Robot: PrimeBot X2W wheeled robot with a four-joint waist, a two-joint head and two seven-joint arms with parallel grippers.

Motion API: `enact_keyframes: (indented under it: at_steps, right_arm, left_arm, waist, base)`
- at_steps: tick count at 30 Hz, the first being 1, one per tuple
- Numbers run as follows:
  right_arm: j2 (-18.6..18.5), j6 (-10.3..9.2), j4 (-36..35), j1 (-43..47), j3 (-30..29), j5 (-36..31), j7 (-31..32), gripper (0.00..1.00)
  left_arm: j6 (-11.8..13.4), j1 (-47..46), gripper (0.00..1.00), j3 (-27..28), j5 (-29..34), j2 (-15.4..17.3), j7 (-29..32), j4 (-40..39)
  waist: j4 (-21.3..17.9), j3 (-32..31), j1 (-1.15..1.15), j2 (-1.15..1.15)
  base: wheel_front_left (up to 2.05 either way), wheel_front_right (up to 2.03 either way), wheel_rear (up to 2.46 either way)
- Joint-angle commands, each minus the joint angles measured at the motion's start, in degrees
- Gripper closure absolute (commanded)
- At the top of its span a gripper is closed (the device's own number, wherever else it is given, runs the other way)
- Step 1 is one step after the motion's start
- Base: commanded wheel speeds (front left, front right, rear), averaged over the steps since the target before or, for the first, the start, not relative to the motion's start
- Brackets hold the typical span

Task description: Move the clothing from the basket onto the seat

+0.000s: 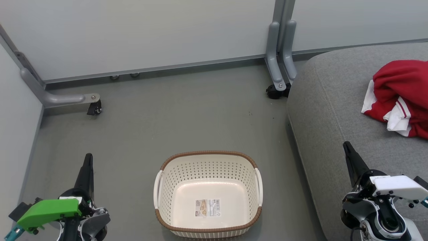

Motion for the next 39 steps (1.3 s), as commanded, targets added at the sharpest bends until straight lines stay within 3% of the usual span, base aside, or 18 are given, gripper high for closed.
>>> enact_keyframes:
  at_steps: [1,39]
  right_arm:
    - [-0.2,0.02,0.1,-0.3,-0.1,0.4,0.2,1.00]
    - [-0.2,0.02,0.1,-0.3,0.0,0.4,0.2,1.00]
  left_arm:
    - [-0.2,-0.7,1.00,0.3,0.2,0.1,0.3,0.0]
    - [-0.2,-0.7,1.00,0.5,0.4,0.0,0.4,0.0]
  waist:
    - [0.0,0.0,0.00,0.00]
    - [0.0,0.0,0.00,0.00]
  base:
    - [0.00,0.00,0.00]
    - [0.00,0.00,0.00]
